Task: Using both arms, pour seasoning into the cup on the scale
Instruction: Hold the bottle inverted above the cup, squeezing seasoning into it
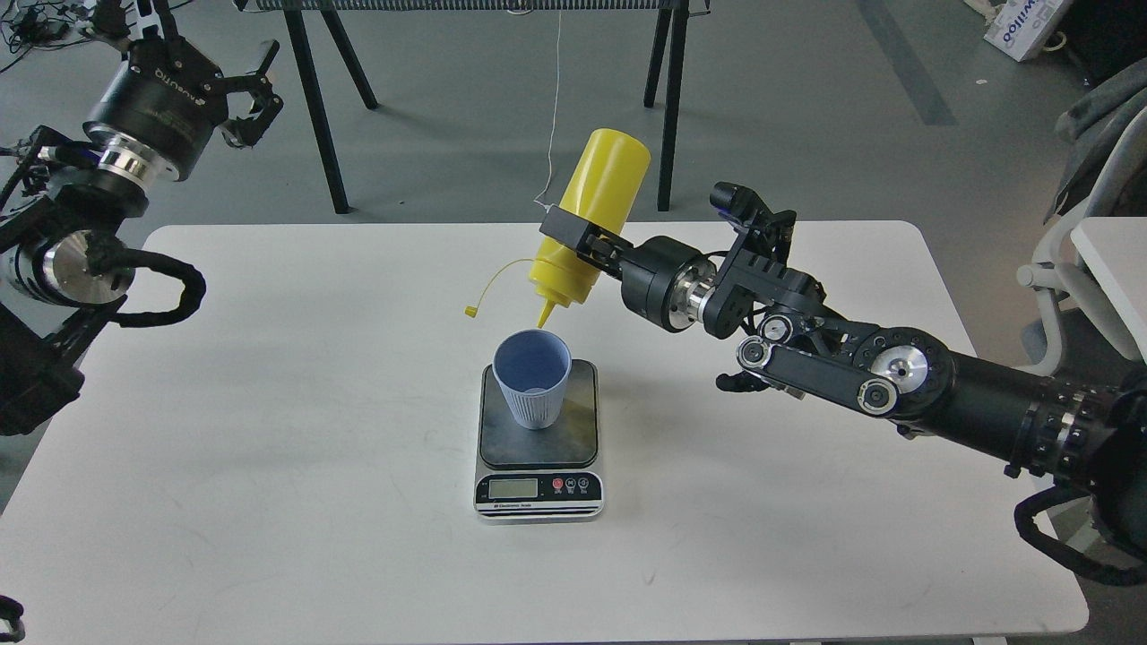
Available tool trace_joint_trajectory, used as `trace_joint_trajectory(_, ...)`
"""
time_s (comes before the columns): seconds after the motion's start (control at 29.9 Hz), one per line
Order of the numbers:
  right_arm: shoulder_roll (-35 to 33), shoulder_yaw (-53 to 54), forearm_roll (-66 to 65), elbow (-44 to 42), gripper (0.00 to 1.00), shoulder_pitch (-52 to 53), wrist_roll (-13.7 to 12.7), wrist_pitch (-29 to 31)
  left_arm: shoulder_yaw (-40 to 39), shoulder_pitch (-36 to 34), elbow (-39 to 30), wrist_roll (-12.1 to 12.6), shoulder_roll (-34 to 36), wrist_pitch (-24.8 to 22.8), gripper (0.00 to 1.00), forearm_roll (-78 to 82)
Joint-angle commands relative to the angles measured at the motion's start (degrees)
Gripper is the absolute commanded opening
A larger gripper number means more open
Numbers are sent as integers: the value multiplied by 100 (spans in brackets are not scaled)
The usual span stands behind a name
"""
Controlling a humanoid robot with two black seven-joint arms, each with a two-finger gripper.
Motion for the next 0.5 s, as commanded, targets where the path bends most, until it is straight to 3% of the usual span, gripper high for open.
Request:
trace_joint_trajectory(0.0, -7, -335, -423, -57, 38, 225, -15, -124, -17, -1, 0, 0, 14, -3, 100, 0)
trace_joint_trajectory(0.47, -192, -890, -1065, 92, 38, 1025, -15, -203, -17, 16, 8, 0, 14, -20, 100, 0)
